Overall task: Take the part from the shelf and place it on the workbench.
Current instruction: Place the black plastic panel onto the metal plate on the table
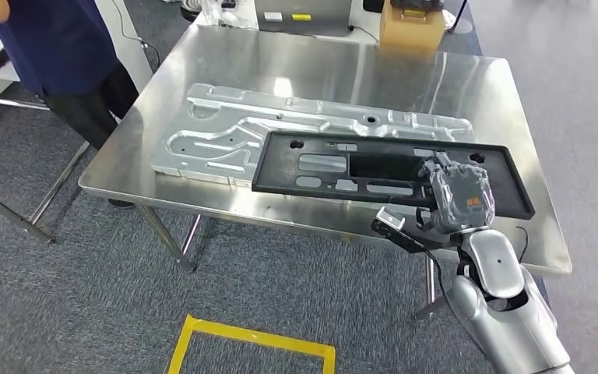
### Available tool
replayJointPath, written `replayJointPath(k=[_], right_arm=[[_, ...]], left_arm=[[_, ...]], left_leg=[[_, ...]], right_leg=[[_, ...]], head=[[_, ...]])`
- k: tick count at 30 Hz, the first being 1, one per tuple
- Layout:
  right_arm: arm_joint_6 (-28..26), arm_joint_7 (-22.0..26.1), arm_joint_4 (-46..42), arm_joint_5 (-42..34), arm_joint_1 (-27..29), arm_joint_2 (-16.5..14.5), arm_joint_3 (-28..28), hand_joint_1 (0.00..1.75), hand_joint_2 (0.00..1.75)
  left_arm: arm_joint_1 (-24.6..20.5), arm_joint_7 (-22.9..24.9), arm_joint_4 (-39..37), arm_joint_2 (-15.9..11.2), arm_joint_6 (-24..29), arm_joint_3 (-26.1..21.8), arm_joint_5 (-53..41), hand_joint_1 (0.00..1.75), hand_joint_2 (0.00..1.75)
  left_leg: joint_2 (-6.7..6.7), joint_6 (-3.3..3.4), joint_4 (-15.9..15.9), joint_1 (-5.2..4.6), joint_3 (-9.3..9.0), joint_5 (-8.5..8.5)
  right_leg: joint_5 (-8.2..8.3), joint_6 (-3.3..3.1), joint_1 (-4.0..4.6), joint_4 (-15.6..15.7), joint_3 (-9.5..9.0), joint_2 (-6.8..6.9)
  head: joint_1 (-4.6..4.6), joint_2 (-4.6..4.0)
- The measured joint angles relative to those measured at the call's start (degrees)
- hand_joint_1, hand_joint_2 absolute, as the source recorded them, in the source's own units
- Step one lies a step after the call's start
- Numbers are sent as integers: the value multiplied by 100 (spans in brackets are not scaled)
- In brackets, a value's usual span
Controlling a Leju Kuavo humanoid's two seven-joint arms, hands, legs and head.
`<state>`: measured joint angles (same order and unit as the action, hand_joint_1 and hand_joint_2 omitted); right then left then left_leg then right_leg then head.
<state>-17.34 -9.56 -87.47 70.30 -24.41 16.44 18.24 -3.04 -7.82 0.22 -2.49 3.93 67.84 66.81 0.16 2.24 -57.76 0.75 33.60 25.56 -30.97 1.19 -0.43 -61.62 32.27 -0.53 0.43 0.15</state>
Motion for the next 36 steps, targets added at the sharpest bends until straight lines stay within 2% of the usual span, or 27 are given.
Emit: replayJointPath(k=[3, 4, 5, 6, 7, 8, 9, 10, 11, 13, 15, 16, 18, 19, 20, 21, 22, 23, 24, 25, 28, 30, 31, 33, 34, 35, 36], right_arm=[[3, -6, 13, -1, 13, 1, -1, 175, 175], [5, -8, 21, -1, 30, 1, 1, 175, 175], [9, -8, 28, -1, 43, 1, 3, 175, 175], [12, -8, 32, -1, 51, 1, 4, 175, 175], [15, -8, 34, -1, 50, 1, 5, 175, 175], [17, -8, 34, -1, 44, 1, 5, 175, 175], [18, -8, 34, -1, 36, 1, 4, 175, 175], [20, -8, 34, -1, 32, 2, 4, 175, 175], [22, -8, 34, 0, 31, 2, 4, 175, 175], [25, -9, 31, 0, 34, 2, 4, 175, 175], [29, -10, 27, 0, 27, 2, 5, 175, 175], [32, -10, 27, 0, 24, 2, 5, 175, 175], [42, -12, 29, -1, 28, 2, 7, 175, 175], [47, -13, 31, -1, 39, 2, 10, 175, 175], [52, -13, 32, -1, 50, 2, 14, 175, 175], [56, -12, 32, -1, 59, 2, 19, 175, 175], [57, -12, 32, -1, 64, 2, 22, 175, 175], [57, -12, 32, -1, 63, 2, 23, 175, 175], [57, -12, 33, -1, 57, 2, 24, 175, 175], [57, -14, 34, -1, 51, 2, 22, 175, 175], [60, -16, 34, -1, 57, 1, 22, 175, 175], [63, -13, 35, -1, 51, 1, 21, 175, 175], [66, -16, 37, -1, 45, 1, 19, 175, 175], [75, -26, 57, -3, 45, 1, 13, 175, 175], [79, -29, 74, -4, 56, 0, 13, 175, 175], [83, -31, 93, -5, 68, 0, 13, 175, 175], [85, -31, 108, -5, 77, 0, 13, 175, 175]], left_arm=[[3, -3, 0, 2, -2, 4, 29, 0, 175], [6, -4, 0, 2, -2, 8, 38, 0, 175], [9, -4, 0, 2, -3, 15, 47, 0, 175], [12, -5, 0, 3, -5, 24, 61, 0, 175], [14, -7, 0, 5, -7, 32, 75, 0, 175], [12, -9, 0, 7, -8, 40, 90, 0, 175], [8, -11, 0, 9, -8, 46, 104, 0, 175], [3, -15, 0, 9, -8, 50, 112, 0, 175], [-1, -19, 0, 10, -8, 54, 118, 0, 175], [-7, -25, 0, 10, -8, 61, 123, 0, 175], [-11, -33, 0, 9, -7, 72, 129, 0, 175], [-12, -37, 0, 8, -6, 78, 138, 0, 175], [-8, -42, 0, 8, -6, 86, 162, 0, 175], [1, -42, 0, 8, -6, 90, 178, 0, 175], [12, -42, 0, 8, -6, 92, 192, 0, 175], [19, -42, 0, 8, -6, 94, 206, 0, 175], [23, -43, 0, 6, -6, 96, 216, 0, 175], [25, -43, 0, 2, -5, 98, 223, 0, 175], [22, -43, 0, -2, -5, 102, 234, 0, 175], [20, -44, 0, -4, -4, 108, 249, 0, 175], [22, -44, 0, -2, -4, 136, 293, 0, 175], [22, -44, 0, 2, -3, 152, 315, 0, 175], [22, -44, 0, 3, -2, 163, 323, 0, 175], [19, -44, 0, 2, 0, 187, 335, 0, 175], [22, -44, 0, 3, 1, 198, 338, 0, 175], [26, -44, 0, 3, 1, 208, 341, 0, 175], [30, -44, 0, 4, 1, 216, 343, 0, 175]], left_leg=[[0, 59, 18, -3, -77, 62], [-2, 62, 17, -5, -111, 91], [-5, 58, 16, -5, -154, 123], [-8, 50, 15, -5, -208, 160], [-10, 36, 15, -6, -266, 200], [-12, 12, 13, -16, -315, 243], [-14, -16, 12, -24, -347, 279], [-15, -48, 16, -31, -366, 309], [-14, -81, 25, -36, -376, 332], [-2, -142, 36, -34, -413, 380], [3, -191, -241, -31, -318, 546], [0, -206, -563, -20, -155, 688], [0, -228, -1373, -13, 331, 958], [0, -233, -1624, -12, 526, 968], [0, -232, -1684, -12, 633, 869], [0, -221, -1486, -12, 615, 636], [-1, -200, -1106, -14, 503, 334], [-6, -177, -716, -25, 358, 107], [-11, -152, -372, -36, 223, -49], [-17, -133, -174, -49, 146, -100], [-25, -59, -45, -47, 73, -44], [-27, 8, 4, -26, -15, -17], [-26, 34, 21, -21, -53, 3], [-29, 71, 22, -24, -113, 60], [-33, 74, 21, -26, -148, 94], [-38, 72, 20, -27, -191, 129], [-43, 65, 19, -29, -246, 168]], right_leg=[[-372, 64, -25, -1094, 660, 19], [-360, 74, -32, -1297, 830, 21], [-222, 76, -37, -1275, 890, 23], [17, 70, -39, -1041, 843, 27], [306, 53, -38, -634, 699, 37], [505, 25, -21, -246, 537, 49], [617, -11, -4, 49, 408, 56], [639, -49, 15, 213, 335, 59], [590, -87, 34, 245, 313, 55], [561, -153, 12, 294, 274, 37], [532, -221, -26, 354, 180, 32], [510, -246, -32, 372, 132, 36], [446, -276, -26, 376, 63, 38], [409, -279, -22, 374, 25, 33], [371, -276, -20, 371, -19, 25], [326, -268, -19, 367, -77, 16], [275, -254, -18, 365, -142, 9], [222, -229, -10, 360, -197, 5], [176, -200, -2, 355, -235, -1], [147, -169, 4, 359, -253, -4], [149, -77, 4, 301, -255, -4], [58, -30, -6, -5, -119, 16], [-59, -10, -13, -310, 56, 26], [-326, 30, -26, -1027, 532, 27], [-369, 40, -31, -1255, 730, 27], [-300, 43, -34, -1302, 841, 28], [-99, 32, -33, -1124, 837, 29]], head=[[1, 0], [1, 0], [1, 0], [1, 0], [1, 0], [1, 0], [0, 0], [0, 0], [0, 0], [-1, 0], [-4, 0], [-6, 0], [-8, 0], [-8, 0], [-8, 0], [-8, 0], [-8, 0], [-8, 0], [-8, 0], [-7, 0], [-6, 0], [-3, 0], [-2, 0], [-2, 0], [-2, 0], [-2, 0], [-2, 0]])
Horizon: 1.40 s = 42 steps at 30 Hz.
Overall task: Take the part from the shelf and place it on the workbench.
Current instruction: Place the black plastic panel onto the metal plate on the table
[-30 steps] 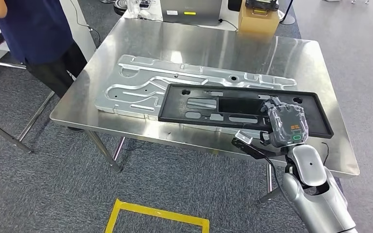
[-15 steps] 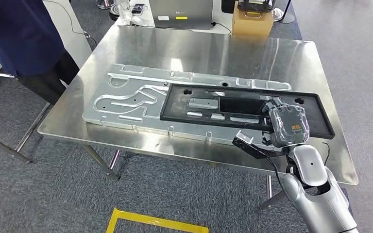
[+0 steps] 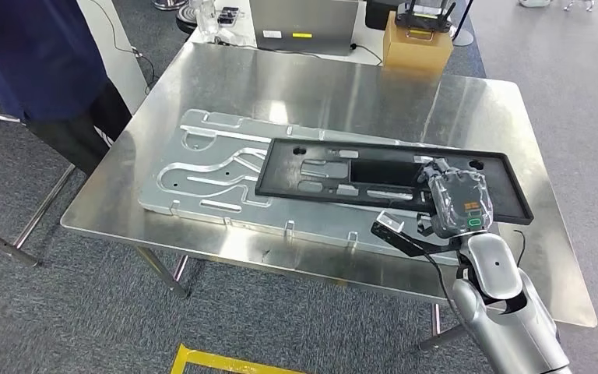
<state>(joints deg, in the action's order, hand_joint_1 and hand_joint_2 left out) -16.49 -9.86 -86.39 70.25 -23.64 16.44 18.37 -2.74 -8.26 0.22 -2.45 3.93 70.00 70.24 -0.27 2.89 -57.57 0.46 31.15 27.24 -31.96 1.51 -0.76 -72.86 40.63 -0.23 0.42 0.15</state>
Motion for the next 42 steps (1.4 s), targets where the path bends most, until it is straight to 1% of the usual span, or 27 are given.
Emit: replayJointPath(k=[1, 2, 3, 4, 6, 7, 8, 9, 10, 12, 13, 14, 15, 16, 17, 18, 19, 20, 21, 23, 24, 25, 31, 35, 37, 41, 42], right_arm=[[1, 0, 9, 0, 3, 0, -2, 175, 175], [1, -1, 16, -1, 2, 0, -5, 175, 175], [2, -2, 24, -2, -6, 0, -9, 175, 175], [3, -4, 32, -4, -18, -1, -12, 175, 175], [15, -11, 66, -8, -44, -2, -14, 175, 175], [27, -16, 91, -9, -58, -10, -14, 175, 175], [42, -21, 120, -9, -77, -23, -13, 175, 175], [58, -25, 151, -9, -107, -38, -11, 175, 175], [71, -27, 179, -9, -137, -55, -9, 175, 175], [96, -28, 236, -8, -185, -91, -3, 175, 175], [109, -29, 274, -8, -197, -119, 2, 175, 175], [124, -33, 327, -7, -212, -157, 9, 175, 175], [136, -40, 399, -3, -235, -204, 18, 175, 175], [143, -55, 486, -1, -267, -259, 30, 175, 175], [140, -74, 588, 2, -309, -321, 43, 175, 175], [120, -91, 721, -6, -360, -390, 57, 175, 175], [87, -102, 865, -33, -411, -456, 69, 175, 175], [43, -100, 1017, -69, -454, -517, 78, 175, 175], [-9, -89, 1165, -112, -484, -567, 85, 175, 175], [-104, -51, 1404, -182, -501, -651, 104, 87, 87], [-139, -37, 1505, -203, -505, -690, 113, 44, 44], [-168, -27, 1598, -223, -512, -729, 120, 0, 0], [-192, -4, 1987, -291, -546, -917, 137, 0, 0], [-179, 7, 2119, -291, -541, -1017, 177, 0, 0], [-174, 7, 2163, -290, -540, -1049, 184, 0, 0], [-167, 7, 2233, -290, -539, -1087, 193, 0, 0], [-163, 7, 2245, -289, -539, -1093, 195, 0, 0]], left_arm=[[3, 0, 0, 1, 0, 8, 1, 0, 175], [7, 0, 0, 4, 0, 14, 2, 0, 175], [4, 0, 0, 8, 0, 17, 3, 0, 175], [-3, 1, 0, 12, 1, 20, 5, 0, 175], [-18, 2, 0, 16, 4, 33, 13, 0, 175], [-23, 5, 0, 13, 5, 44, 16, 0, 175], [-24, 9, 0, 11, 7, 55, 18, 0, 175], [-30, 13, 0, 11, 7, 63, 19, 0, 175], [-39, 17, 0, 11, 7, 69, 19, 0, 175], [-48, 23, 0, 13, 7, 73, 19, 0, 175], [-43, 31, 0, 12, 7, 77, 19, 0, 175], [-36, 40, 0, 11, 7, 86, 19, 0, 175], [-31, 55, 0, 11, 6, 99, 19, 0, 175], [-30, 71, 0, 11, 1, 113, 26, 0, 175], [-29, 84, 0, 12, -15, 127, 38, 0, 175], [-34, 88, 0, 15, -47, 140, 63, 0, 175], [-39, 77, 0, 22, -97, 150, 99, 0, 175], [-40, 50, 0, 33, -154, 157, 141, 0, 175], [-39, 12, 0, 52, -204, 161, 182, 0, 175], [-29, -50, 0, 92, -253, 162, 236, 0, 175], [-28, -65, 0, 110, -253, 162, 256, 0, 175], [-32, -67, 0, 125, -248, 162, 277, 0, 175], [-37, 50, 0, 163, -207, 162, 411, 0, 175], [-35, 111, 0, 176, -195, 164, 416, 0, 175], [-34, 114, 0, 179, -195, 163, 416, 0, 175], [-33, 120, 0, 180, -194, 164, 417, 0, 0], [-33, 119, 0, 181, -191, 164, 418, 0, 0]], left_leg=[[-3, -10, 1, -2, -65, 44], [-4, -25, 5, -3, -126, 88], [-6, -46, 8, -7, -175, 127], [-6, -77, 14, -10, -197, 162], [-3, -147, -5, -25, -226, 188], [-1, -179, -38, -28, -223, 200], [0, -203, -143, -30, -201, 207], [-1, -229, -343, -26, -105, 252], [-2, -254, -645, -15, 64, 344], [-2, -304, -1366, 6, 525, 632], [-1, -317, -1600, 13, 718, 732], [0, -328, -1656, 19, 832, 719], [2, -334, -1509, 24, 847, 574], [4, -336, -1182, 29, 772, 312], [6, -336, -782, 32, 656, 29], [10, -326, -446, 23, 565, -129], [13, -297, -227, 12, 501, -236], [14, -265, -133, 2, 481, -265], [13, -245, -118, -1, 486, -263], [-2, -230, -108, 6, 480, -345], [-11, -235, -103, 7, 481, -351], [-20, -224, -104, 2, 481, -343], [-22, -165, -104, -11, 475, -305], [-22, -153, -105, -26, 472, -304], [-21, -152, -105, -27, 471, -305], [-20, -152, -105, -26, 465, -305], [-20, -152, -105, -26, 463, -305]], right_leg=[[293, -22, 5, 359, -98, 2], [548, -58, 20, 743, -230, 9], [691, -96, 43, 1067, -335, 18], [768, -138, 69, 1277, -401, 23], [738, -206, 96, 1391, -427, 19], [771, -238, 81, 1430, -466, 10], [768, -264, 62, 1456, -513, 8], [757, -291, 43, 1477, -562, 9], [740, -316, 33, 1496, -605, 12], [690, -352, 38, 1496, -652, 18], [662, -356, 40, 1491, -675, 16], [632, -355, 40, 1482, -704, 11], [600, -349, 39, 1471, -739, 4], [562, -338, 37, 1458, -778, -3], [522, -320, 34, 1445, -811, -7], [490, -296, 38, 1428, -830, -13], [466, -267, 44, 1415, -830, -16], [449, -238, 53, 1409, -823, -18], [439, -225, 67, 1397, -818, -16], [432, -245, 78, 1401, -820, -5], [431, -263, 81, 1409, -827, 4], [433, -274, 78, 1427, -835, 10], [426, -265, 76, 1486, -868, 19], [428, -187, 58, 1490, -868, 20], [429, -172, 56, 1490, -868, 21], [426, -156, 58, 1485, -868, 20], [425, -155, 58, 1483, -868, 20]], head=[[0, 0], [-1, 0], [-1, 0], [-1, 0], [1, 0], [1, 0], [2, 0], [1, 0], [1, 0], [-1, 0], [-1, 0], [-1, 0], [-1, 0], [-1, 0], [0, 0], [1, 0], [0, 0], [0, 0], [0, 0], [0, 0], [1, 0], [0, 0], [0, 0], [0, 0], [0, 0], [0, 0], [0, 0]])
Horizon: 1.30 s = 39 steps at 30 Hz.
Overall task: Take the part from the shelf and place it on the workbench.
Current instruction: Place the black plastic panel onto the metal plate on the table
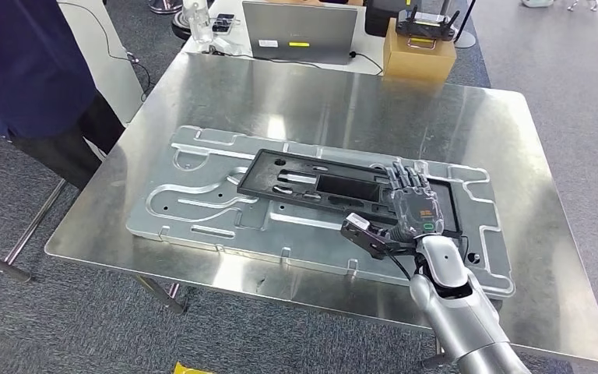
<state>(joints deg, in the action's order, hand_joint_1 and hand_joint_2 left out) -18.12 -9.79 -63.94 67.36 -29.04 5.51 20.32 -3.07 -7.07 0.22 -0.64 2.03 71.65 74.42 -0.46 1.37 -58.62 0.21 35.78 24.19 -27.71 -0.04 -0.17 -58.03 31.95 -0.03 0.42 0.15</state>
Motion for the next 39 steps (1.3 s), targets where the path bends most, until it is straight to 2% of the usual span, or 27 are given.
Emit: replayJointPath(k=[6, 15, 20, 26, 36, 39], right_arm=[[98, 11, 1, 1, 5, -51, 51, 0, 0], [262, 229, -477, -25, 72, -133, 283, 0, 0], [464, 414, -1747, -316, 174, -230, 994, 0, 0], [371, 507, -2743, -537, 175, -229, 1352, 0, 0], [310, 566, -3202, -601, 185, -213, 1509, 0, 0], [285, 570, -3212, -609, 200, -203, 1531, 0, 0]], left_arm=[[-6, -27, 0, 1, 55, 7, 51, 0, 0], [-9, -44, 0, 2, 78, 69, 90, 0, 0], [-4, -43, 0, 17, 111, 150, 215, 0, 0], [7, -67, 0, 28, 116, 188, 314, 0, 0], [9, -68, 0, 36, 116, 196, 357, 0, 0], [12, -60, 0, 36, 120, 204, 364, 0, 0]], left_leg=[[3, -2, 1, 3, -7, 1], [7, -10, 2, 5, -11, 6], [9, -18, 2, 5, -15, 11], [8, -23, 3, 6, -16, 14], [8, -7, -8, -20, -16, 31], [8, 14, -22, -29, -15, 48]], right_leg=[[-8, 3, 4, -15, 3, -1], [-18, -9, 6, -30, 8, -3], [-31, -26, 7, -41, 11, -3], [-35, -29, 7, -41, 10, -3], [-33, -16, -22, -31, 3, -4], [-38, 8, -33, -26, -5, -4]], head=[[0, 0], [0, 0], [0, 0], [0, 0], [0, 0], [0, 0]])
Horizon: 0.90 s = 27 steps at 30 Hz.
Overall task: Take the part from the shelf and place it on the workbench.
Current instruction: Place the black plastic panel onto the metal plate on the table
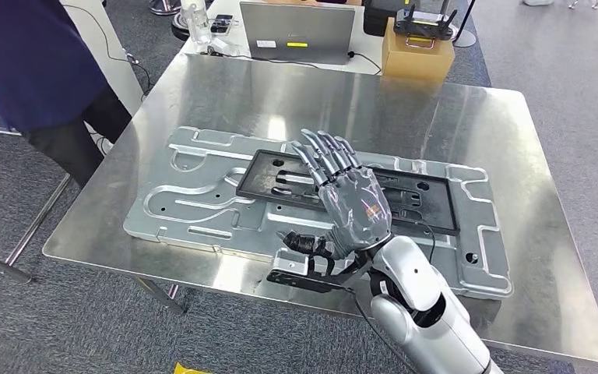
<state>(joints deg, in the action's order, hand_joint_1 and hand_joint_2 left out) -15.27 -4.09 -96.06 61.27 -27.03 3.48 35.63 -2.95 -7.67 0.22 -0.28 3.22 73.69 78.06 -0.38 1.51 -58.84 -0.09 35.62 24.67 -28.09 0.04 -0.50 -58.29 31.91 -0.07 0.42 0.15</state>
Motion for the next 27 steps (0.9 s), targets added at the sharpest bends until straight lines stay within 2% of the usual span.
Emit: replayJointPath(k=[3, 4, 5, 6, 8, 9, 10, 11, 12, 14, 15, 16, 18, 19, 20, 21, 23, 24, 25, 26, 27], right_arm=[[-17, -1, 0, -5, 12, 17, 11, 0, 0], [-23, -2, 0, -5, 15, 27, 13, 0, 0], [-30, -3, 0, -5, 17, 38, 14, 0, 0], [-36, -4, 0, -4, 23, 52, 15, 0, 0], [-45, -5, 5, -4, 45, 84, 19, 0, 0], [-46, -5, 10, -4, 63, 100, 20, 0, 0], [-47, -6, 16, -5, 80, 116, 22, 0, 0], [-48, -6, 20, -5, 90, 130, 23, 0, 0], [-49, -6, 21, -5, 95, 142, 23, 0, 0], [-55, -6, 20, -5, 96, 154, 25, 0, 0], [-58, -8, 20, -5, 95, 159, 26, 0, 0], [-60, -11, 20, -5, 96, 164, 27, 0, 0], [-61, -18, 20, -5, 95, 175, 29, 0, 0], [-61, -21, 20, -5, 94, 179, 30, 0, 0], [-60, -23, 21, -5, 92, 181, 31, 0, 0], [-60, -27, 21, -5, 91, 181, 32, 0, 0], [-60, -38, 22, -5, 97, 184, 33, 0, 0], [-60, -45, 25, -5, 103, 185, 33, 0, 0], [-58, -52, 27, -6, 107, 187, 33, 0, 0], [-57, -57, 29, -8, 110, 190, 33, 0, 0], [-56, -60, 31, -9, 112, 191, 33, 0, 0]], left_arm=[[7, 22, 0, 1, 3, 26, 16, 0, 0], [8, 27, 0, 4, 3, 32, 22, 0, 0], [7, 29, 0, 8, 4, 36, 27, 0, 0], [7, 30, 0, 13, 4, 39, 30, 0, 0], [8, 32, 0, 19, 6, 52, 32, 0, 0], [11, 33, 0, 19, 7, 60, 32, 0, 0], [14, 34, 0, 19, 8, 66, 32, 0, 0], [17, 34, 0, 19, 9, 69, 33, 0, 0], [18, 34, 0, 20, 10, 72, 33, 0, 0], [18, 35, 0, 21, 12, 74, 37, 0, 0], [18, 35, 0, 21, 13, 75, 41, 0, 0], [19, 35, 0, 21, 14, 77, 45, 0, 0], [28, 35, 0, 21, 14, 79, 54, 0, 0], [34, 36, 0, 21, 14, 81, 55, 0, 0], [38, 36, 0, 22, 14, 83, 57, 0, 0], [40, 36, 0, 24, 14, 84, 57, 0, 0], [39, 37, 0, 26, 16, 84, 60, 0, 0], [39, 37, 0, 25, 19, 85, 65, 0, 0], [40, 37, 0, 23, 23, 85, 70, 0, 0], [41, 37, 0, 22, 27, 86, 78, 0, 0], [40, 37, 0, 21, 31, 88, 85, 0, 0]], left_leg=[[4, 42, 33, 2, -15, -27], [11, 63, 73, 19, -33, -56], [20, 79, 118, 39, -50, -81], [29, 94, 155, 57, -61, -105], [40, 106, 166, 62, -60, -123], [45, 106, 163, 63, -55, -125], [50, 103, 156, 67, -49, -128], [52, 96, 144, 74, -43, -130], [53, 82, 123, 84, -35, -131], [44, 22, 72, 95, -4, -135], [39, -22, 53, 95, 13, -145], [33, -70, 44, 91, 30, -165], [30, -163, 51, 100, 54, -214], [30, -200, 20, 110, 82, -175], [31, -227, -88, 122, 130, -47], [31, -246, -323, 131, 214, 175], [32, -276, -1030, 134, 422, 707], [32, -285, -1351, 134, 481, 869], [32, -284, -1513, 134, 463, 910], [32, -273, -1480, 132, 345, 842], [31, -248, -1232, 128, 120, 704]], right_leg=[[4, 65, -4, 1, -20, -2], [-26, 86, 2, -24, -20, -3], [-128, 105, 10, -132, 14, -5], [-292, 121, 16, -351, 93, -5], [-690, 140, 3, -1051, 378, -4], [-802, 146, -10, -1357, 503, -2], [-795, 153, -29, -1492, 552, 0], [-676, 162, -52, -1407, 497, 2], [-478, 172, -77, -1101, 332, 6], [-197, 164, -91, -375, -48, 1], [-137, 140, -81, -148, -153, -7], [-134, 104, -59, -70, -172, -18], [-76, 8, -45, -55, -116, -25], [-34, -43, -48, -37, -89, -19], [15, -99, -55, -18, -54, -10], [66, -143, -59, -2, -7, -1], [155, -190, -30, -15, 119, 8], [201, -196, -13, -27, 193, 10], [243, -198, 3, -41, 262, 12], [285, -196, 17, -55, 331, 12], [324, -189, 29, -68, 391, 10]], head=[[0, 0], [1, 0], [1, 0], [2, 0], [3, 0], [3, 0], [3, 0], [3, 0], [3, 0], [2, 0], [2, 0], [0, 0], [-1, 0], [-3, 0], [-2, 0], [-4, 0], [-4, 0], [-5, 0], [-4, 0], [-5, 0], [-5, 0]])
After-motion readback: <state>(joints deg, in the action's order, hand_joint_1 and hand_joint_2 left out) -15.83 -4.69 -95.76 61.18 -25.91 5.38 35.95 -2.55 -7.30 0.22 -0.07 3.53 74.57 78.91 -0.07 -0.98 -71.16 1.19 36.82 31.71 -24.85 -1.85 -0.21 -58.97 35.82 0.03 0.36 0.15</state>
